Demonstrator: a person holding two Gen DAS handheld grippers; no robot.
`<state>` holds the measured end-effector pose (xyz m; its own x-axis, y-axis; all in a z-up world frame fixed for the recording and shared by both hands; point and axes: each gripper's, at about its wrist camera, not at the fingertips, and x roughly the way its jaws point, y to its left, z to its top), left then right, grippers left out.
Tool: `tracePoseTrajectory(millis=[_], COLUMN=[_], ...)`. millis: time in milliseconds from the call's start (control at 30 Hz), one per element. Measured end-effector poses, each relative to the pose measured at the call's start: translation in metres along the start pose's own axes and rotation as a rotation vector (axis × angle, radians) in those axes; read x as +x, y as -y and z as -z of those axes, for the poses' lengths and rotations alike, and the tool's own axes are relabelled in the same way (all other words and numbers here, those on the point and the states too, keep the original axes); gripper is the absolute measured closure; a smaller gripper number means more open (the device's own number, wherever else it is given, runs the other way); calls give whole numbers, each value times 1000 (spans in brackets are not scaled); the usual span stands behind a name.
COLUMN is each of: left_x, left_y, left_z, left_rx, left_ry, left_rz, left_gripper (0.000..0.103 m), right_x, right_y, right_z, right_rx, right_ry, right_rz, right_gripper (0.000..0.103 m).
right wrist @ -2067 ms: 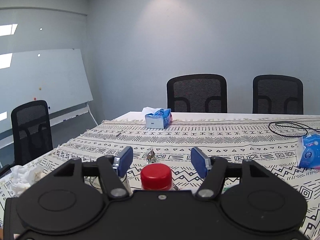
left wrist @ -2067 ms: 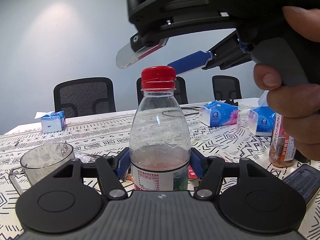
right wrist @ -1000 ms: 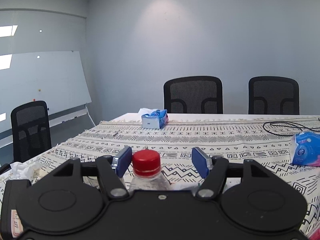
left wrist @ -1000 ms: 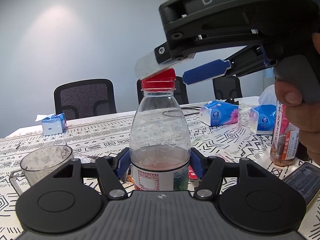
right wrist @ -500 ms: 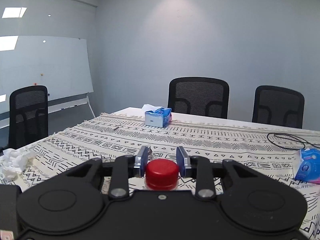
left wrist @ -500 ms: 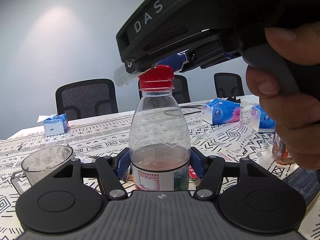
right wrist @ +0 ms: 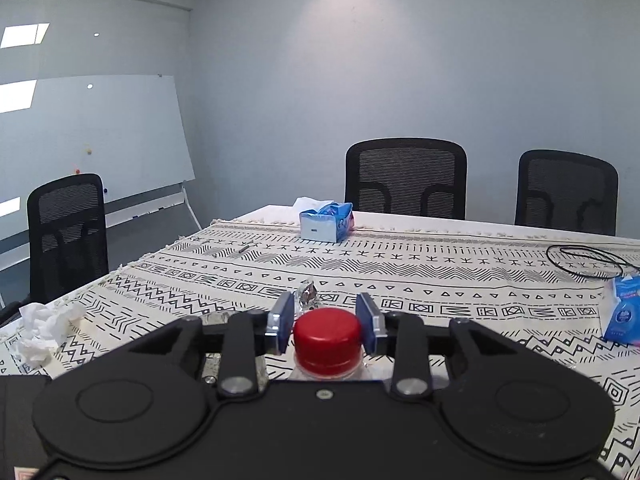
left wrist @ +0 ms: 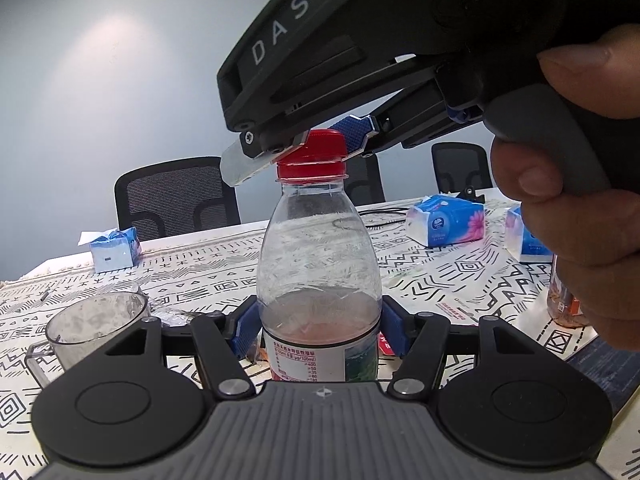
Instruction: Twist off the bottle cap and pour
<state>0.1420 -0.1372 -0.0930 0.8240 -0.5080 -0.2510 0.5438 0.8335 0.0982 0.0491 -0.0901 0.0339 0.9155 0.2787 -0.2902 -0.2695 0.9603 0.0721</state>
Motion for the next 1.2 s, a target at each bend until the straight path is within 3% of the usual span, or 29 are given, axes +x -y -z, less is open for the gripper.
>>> tracePoseTrajectory(millis=[400,1000,1067,1100,1200], left_x=[3,-52,-61,-62,-74], left_y=[-8,-39,-45,-47,-57], left_z=[2,12,12,13,14], left_rx=[-27,-23,-29,-32,-34], left_ry=[7,12,10,8,9], left_rz=[27,19,18,22,36], left_gripper=[43,43,43,43,44], right_x=[-8,-5,-2,-1,1], right_y=[8,8,6,4,6], right_z=[-4,2,2,3,4], right_rx=[-8,-16,-40,-55,-78], right_ry=[36,12,5,4,4], right_rz=[-47,-25,-20,-8,-18], right_gripper=[60,47,54,70,70])
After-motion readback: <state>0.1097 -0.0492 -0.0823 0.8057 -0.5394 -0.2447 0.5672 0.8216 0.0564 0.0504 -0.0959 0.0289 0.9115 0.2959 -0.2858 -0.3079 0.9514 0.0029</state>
